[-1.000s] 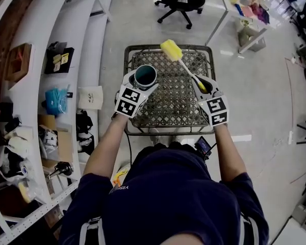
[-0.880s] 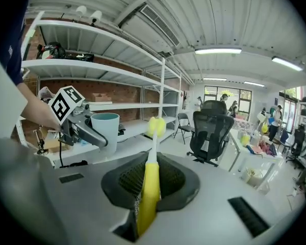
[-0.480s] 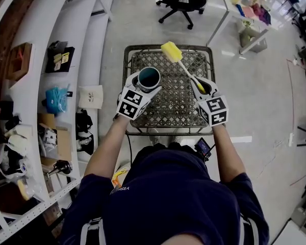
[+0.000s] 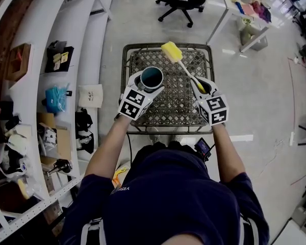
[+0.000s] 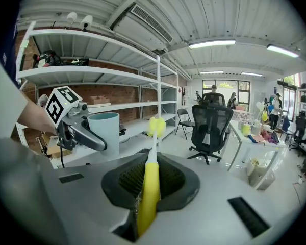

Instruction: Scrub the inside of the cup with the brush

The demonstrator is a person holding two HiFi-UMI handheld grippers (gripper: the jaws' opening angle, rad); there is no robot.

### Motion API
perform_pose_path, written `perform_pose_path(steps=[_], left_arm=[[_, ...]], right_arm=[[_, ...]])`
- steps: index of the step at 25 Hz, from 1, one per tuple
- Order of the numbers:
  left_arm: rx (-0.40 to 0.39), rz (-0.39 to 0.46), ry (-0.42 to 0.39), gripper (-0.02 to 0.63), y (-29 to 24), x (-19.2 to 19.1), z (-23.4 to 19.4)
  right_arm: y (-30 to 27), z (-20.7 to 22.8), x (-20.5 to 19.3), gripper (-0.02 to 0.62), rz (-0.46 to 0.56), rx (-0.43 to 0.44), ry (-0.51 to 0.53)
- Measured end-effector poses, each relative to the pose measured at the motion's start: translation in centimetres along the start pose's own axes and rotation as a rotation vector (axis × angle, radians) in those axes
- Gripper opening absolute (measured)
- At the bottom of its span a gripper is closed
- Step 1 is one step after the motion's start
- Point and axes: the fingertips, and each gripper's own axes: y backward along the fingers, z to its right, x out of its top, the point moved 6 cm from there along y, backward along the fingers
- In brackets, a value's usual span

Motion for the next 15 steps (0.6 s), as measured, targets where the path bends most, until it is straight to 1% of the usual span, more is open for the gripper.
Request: perform_pose_path(steps=[15], left_arm=[[-0.005, -0.014, 0.016, 0.367, -0.94, -0.12, 0.66]], right_arm=[[-0.22, 0.76, -0.81, 0.032, -0.012, 0.013, -0.038]])
